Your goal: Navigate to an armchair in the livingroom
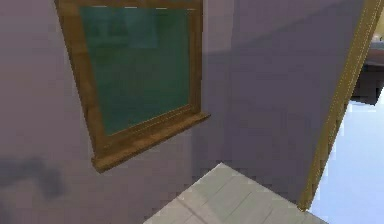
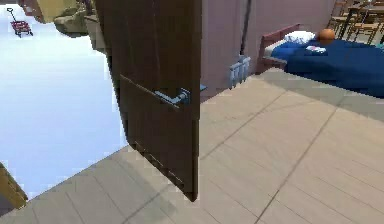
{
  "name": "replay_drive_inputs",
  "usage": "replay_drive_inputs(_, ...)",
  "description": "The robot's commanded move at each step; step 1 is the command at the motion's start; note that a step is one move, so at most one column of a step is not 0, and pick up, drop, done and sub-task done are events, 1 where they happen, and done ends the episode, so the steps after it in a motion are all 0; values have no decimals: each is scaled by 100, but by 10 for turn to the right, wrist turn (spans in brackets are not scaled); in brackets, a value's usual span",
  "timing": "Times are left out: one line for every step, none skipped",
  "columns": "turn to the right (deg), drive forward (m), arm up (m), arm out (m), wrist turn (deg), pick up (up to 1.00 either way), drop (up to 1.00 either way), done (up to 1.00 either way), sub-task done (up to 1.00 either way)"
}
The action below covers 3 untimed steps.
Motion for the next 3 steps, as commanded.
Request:
replay_drive_inputs(450,0,0,0,0,0,0,0,0)
replay_drive_inputs(90,0,0,0,0,0,0,0,0)
replay_drive_inputs(0,100,0,0,0,0,0,0,0)
